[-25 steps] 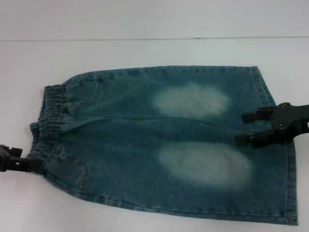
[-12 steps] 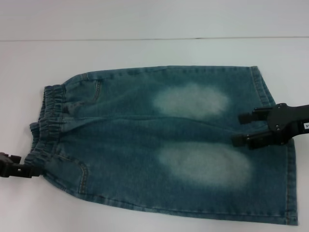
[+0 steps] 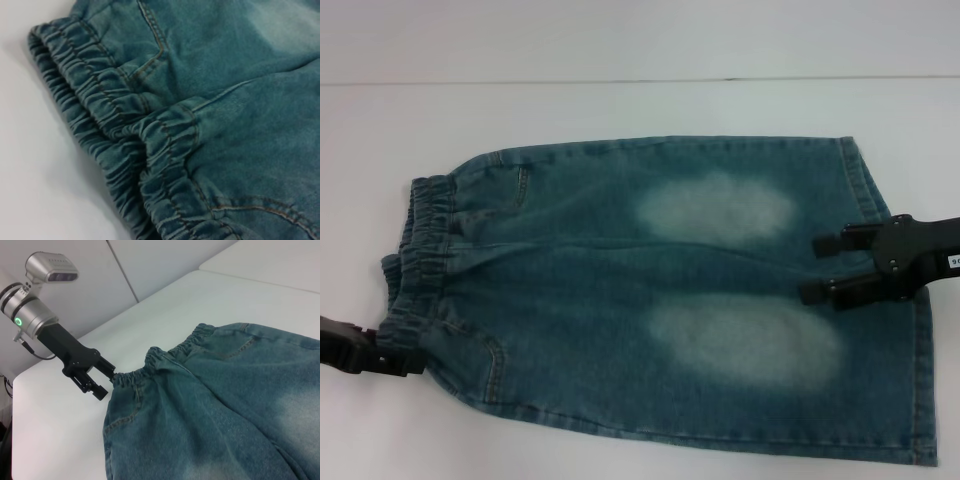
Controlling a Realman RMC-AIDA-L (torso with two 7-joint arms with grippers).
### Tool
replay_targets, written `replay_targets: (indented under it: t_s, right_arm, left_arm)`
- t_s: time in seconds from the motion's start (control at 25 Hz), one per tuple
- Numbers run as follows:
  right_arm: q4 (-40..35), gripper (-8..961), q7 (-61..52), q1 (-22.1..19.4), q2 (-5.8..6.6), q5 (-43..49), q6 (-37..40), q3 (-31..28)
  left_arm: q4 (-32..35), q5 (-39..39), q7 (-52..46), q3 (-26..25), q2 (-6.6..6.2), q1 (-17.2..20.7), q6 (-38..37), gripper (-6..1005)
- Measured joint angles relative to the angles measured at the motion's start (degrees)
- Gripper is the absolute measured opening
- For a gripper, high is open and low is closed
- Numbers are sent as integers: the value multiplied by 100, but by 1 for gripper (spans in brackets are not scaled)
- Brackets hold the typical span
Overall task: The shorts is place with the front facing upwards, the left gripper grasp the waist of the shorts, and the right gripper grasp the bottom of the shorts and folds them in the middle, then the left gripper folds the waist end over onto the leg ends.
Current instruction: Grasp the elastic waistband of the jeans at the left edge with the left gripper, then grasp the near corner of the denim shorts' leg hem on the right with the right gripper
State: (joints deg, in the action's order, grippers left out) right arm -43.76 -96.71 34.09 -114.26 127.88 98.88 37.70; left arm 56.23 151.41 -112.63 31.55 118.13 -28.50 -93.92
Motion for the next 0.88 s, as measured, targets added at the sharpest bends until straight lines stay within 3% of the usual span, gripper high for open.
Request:
replay_targets:
  t_s: [0.32, 0.76, 0.84, 0.88]
  right_arm:
    - [6, 947, 4, -11, 0, 0, -19, 0]
    - [52, 945, 64, -24, 0, -14, -37, -34]
    - [52, 945, 64, -32, 0, -17, -46, -35]
    - [52, 945, 64, -36, 0, -19, -46, -35]
  left_arm:
    - [6, -41, -4, 4, 11, -115, -193, 701]
    - [-156, -34, 37, 1, 50, -132, 111, 495]
    - [-164, -37, 42, 5, 56, -135, 140, 252]
    - [-165, -40, 44, 6, 58, -137, 153, 223]
